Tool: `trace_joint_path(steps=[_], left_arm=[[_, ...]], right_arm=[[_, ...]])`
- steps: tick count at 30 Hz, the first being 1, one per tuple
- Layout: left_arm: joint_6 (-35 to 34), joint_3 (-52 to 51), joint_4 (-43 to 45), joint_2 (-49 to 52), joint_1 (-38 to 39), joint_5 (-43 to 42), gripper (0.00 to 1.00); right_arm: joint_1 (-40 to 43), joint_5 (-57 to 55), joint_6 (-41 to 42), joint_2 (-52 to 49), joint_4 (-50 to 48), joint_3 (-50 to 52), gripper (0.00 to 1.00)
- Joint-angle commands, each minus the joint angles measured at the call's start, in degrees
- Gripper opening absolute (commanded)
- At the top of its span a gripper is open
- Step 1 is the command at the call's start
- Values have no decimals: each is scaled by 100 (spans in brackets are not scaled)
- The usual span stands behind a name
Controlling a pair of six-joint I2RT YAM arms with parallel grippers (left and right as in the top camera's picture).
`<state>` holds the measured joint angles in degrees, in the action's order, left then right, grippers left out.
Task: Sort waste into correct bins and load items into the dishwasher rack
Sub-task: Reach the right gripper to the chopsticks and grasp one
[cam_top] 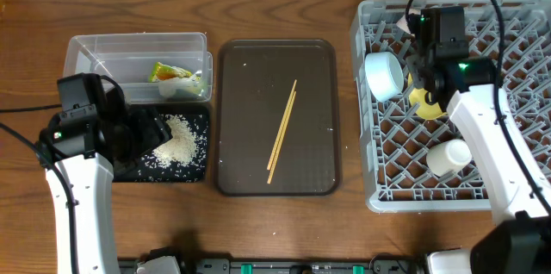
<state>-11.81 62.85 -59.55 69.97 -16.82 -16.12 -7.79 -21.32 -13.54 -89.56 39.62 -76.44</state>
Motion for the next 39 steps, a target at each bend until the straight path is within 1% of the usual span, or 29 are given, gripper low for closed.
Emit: trace_joint_path(steps=[1, 3, 5, 7, 10, 13, 15, 18, 25, 28, 30, 35, 39], left_arm=[[31, 26, 0, 2, -24, 33, 77], [31, 26, 0, 2, -24, 33, 78], [31, 26, 2, 2, -24, 35, 78], [33, 26, 0, 2, -24, 35, 78], [33, 26, 0, 2, -24, 35, 78], [31, 26, 2, 2, -24, 35, 78], [33, 26, 2, 2, -24, 35, 78], [33, 26, 0, 2, -24, 35, 78], [31, 26, -2, 2, -24, 35, 78], [31, 26, -26, 2, -24, 33, 77], [31, 26, -26, 7, -24, 35, 78], [31, 26, -26, 7, -24, 33, 78], [31, 26, -26, 7, -24, 33, 78]], right_arm=[[-55, 1333, 599, 560, -44, -33, 43], [-79, 2144, 879, 704, -61, -33, 43], [-153, 2693, 1165, 750, -2, -33, 43], [-319, 3075, 1552, 721, 155, -31, 44], [-719, 3235, 1963, 584, 387, -26, 48], [-1276, 3228, 2162, 337, 485, -26, 52], [-1652, 3211, 2323, 114, 472, -26, 52], [-2214, 2979, 2811, -361, 400, -26, 52], [-3062, 2649, 3674, -1563, -68, -26, 48], [-3287, 2205, 4197, -1980, -125, -26, 47], [-3383, 2031, 4404, -2210, -192, -26, 47], [-3464, 2004, 4592, -2636, -317, -26, 47], [-3467, 1961, 4631, -2778, -120, -26, 45]])
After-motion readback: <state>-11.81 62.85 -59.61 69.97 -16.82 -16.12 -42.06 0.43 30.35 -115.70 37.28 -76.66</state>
